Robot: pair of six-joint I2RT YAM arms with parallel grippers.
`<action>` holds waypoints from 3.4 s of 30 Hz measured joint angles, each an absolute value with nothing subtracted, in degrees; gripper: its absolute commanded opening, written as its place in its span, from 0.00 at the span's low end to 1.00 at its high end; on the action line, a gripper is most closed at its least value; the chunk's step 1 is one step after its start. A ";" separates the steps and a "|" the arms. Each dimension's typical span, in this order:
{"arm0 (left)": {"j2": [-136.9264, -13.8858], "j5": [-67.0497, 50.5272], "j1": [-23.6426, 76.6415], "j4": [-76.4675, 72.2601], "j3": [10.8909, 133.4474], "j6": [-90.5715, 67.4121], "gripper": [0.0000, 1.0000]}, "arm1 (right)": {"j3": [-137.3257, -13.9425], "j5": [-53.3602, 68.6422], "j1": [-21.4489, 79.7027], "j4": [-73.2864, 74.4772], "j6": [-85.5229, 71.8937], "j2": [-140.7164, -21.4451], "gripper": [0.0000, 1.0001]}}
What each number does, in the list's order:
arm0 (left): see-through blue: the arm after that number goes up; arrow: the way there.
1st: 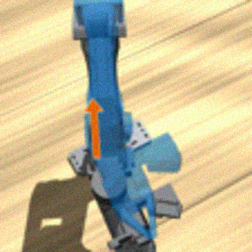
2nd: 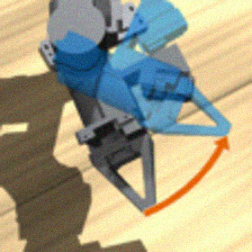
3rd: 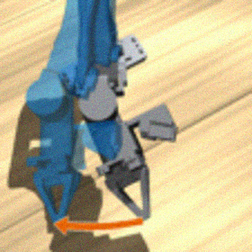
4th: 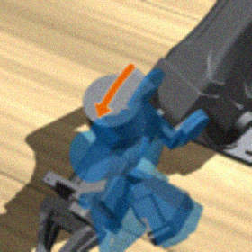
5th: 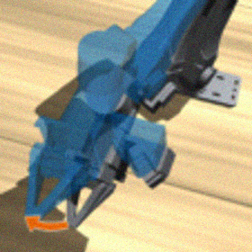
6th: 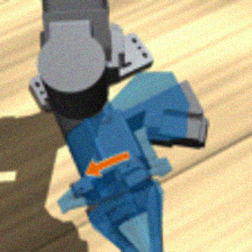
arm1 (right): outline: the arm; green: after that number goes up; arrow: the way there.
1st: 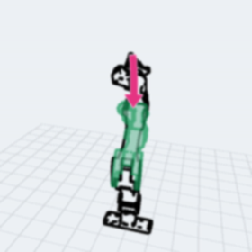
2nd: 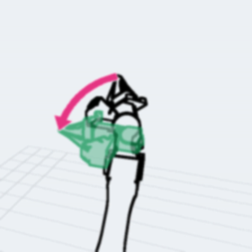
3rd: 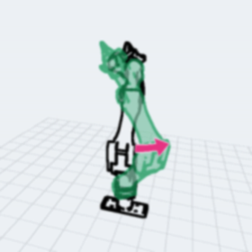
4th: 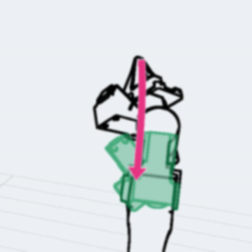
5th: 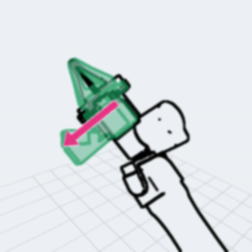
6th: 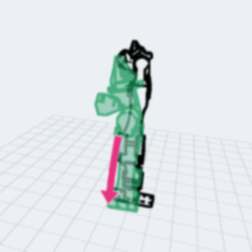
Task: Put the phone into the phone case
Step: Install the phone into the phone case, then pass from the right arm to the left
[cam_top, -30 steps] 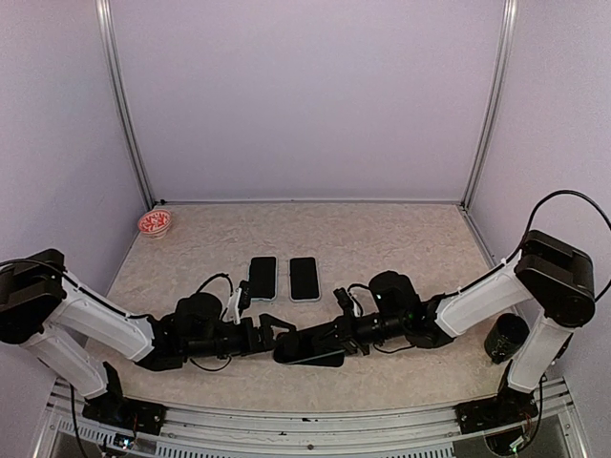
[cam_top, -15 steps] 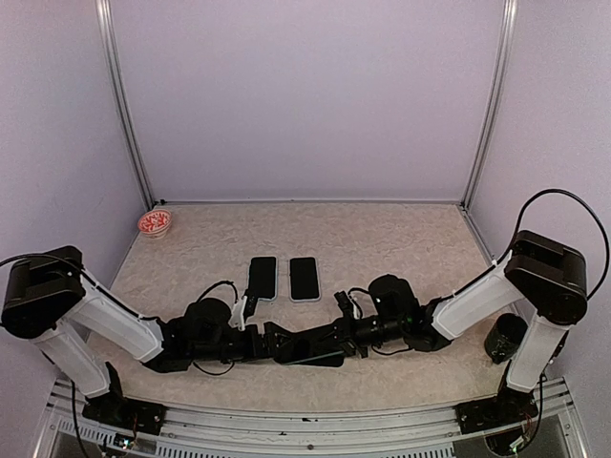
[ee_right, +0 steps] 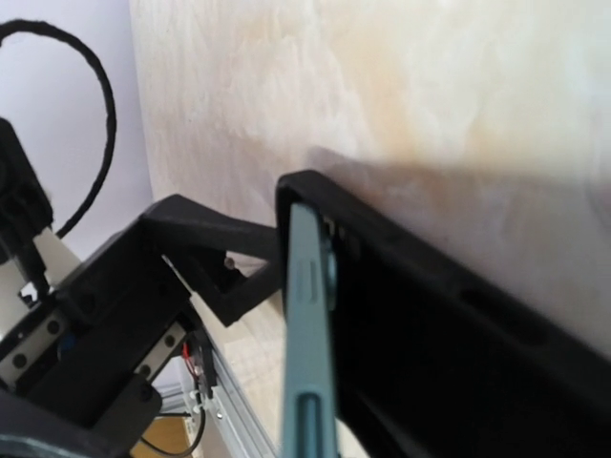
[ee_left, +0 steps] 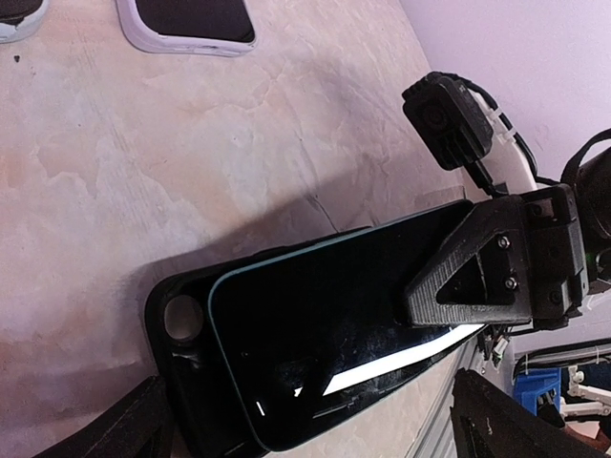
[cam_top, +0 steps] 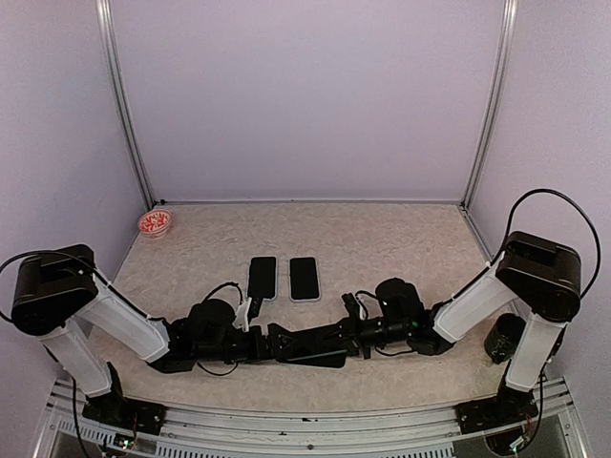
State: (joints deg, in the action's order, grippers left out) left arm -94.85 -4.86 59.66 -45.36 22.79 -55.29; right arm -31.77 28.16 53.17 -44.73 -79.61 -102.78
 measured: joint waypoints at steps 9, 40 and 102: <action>-95.33 -5.37 59.53 -46.04 22.90 -55.33 0.99 | -32.12 28.73 53.06 -45.98 -80.47 -104.44 0.00; -95.96 -5.13 58.81 -46.85 23.00 -56.12 0.99 | -34.81 34.92 51.57 -60.47 -82.56 -115.63 0.00; -84.40 -15.46 59.22 -46.26 24.38 -55.13 0.80 | -29.39 40.16 52.29 -72.75 -72.31 -105.91 0.00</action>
